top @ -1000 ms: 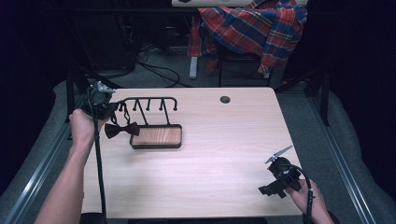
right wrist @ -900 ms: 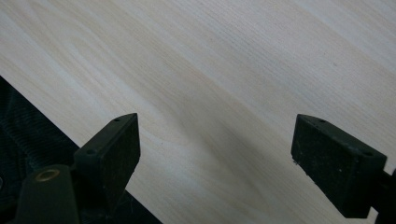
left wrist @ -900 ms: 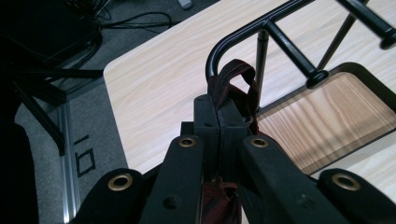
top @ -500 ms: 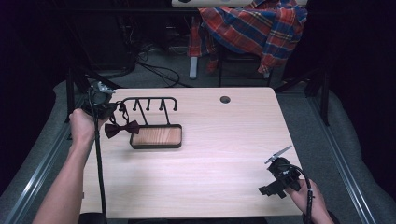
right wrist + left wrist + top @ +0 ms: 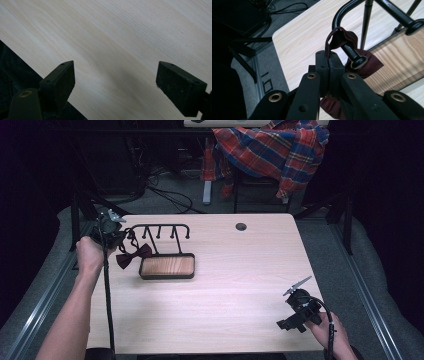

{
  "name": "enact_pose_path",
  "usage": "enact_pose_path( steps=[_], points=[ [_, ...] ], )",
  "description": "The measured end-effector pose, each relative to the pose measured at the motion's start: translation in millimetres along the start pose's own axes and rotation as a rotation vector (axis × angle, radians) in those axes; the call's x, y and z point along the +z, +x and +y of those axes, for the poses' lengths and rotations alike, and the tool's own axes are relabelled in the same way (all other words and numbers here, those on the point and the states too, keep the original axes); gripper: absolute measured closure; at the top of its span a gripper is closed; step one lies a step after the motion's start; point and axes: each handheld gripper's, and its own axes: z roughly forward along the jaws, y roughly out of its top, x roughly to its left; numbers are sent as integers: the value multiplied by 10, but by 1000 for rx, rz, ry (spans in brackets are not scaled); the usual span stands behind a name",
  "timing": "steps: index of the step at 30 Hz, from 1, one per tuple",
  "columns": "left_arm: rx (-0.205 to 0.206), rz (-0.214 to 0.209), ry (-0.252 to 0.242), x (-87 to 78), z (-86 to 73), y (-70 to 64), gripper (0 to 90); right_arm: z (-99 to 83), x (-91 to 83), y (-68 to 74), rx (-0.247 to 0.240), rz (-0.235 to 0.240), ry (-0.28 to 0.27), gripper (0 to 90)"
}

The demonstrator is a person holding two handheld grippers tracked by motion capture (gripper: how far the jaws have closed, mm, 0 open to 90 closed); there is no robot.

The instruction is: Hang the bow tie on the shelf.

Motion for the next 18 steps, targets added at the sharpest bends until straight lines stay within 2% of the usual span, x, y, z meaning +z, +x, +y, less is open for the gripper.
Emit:
enact_pose_path(
  steps=[12,14,15,18],
  points=[
    [-1,13,42,44,-53,-1,755,-2,7,4,-2,3,0,154],
    [-3,13,52,45,-60,2,673,-1,4,3,-4,1,7,155],
    [-5,18,58,45,-64,6,673,-1,4,3,-4,1,8,155],
    [-16,22,74,47,-73,16,588,0,6,5,-4,2,6,155]
  ],
)
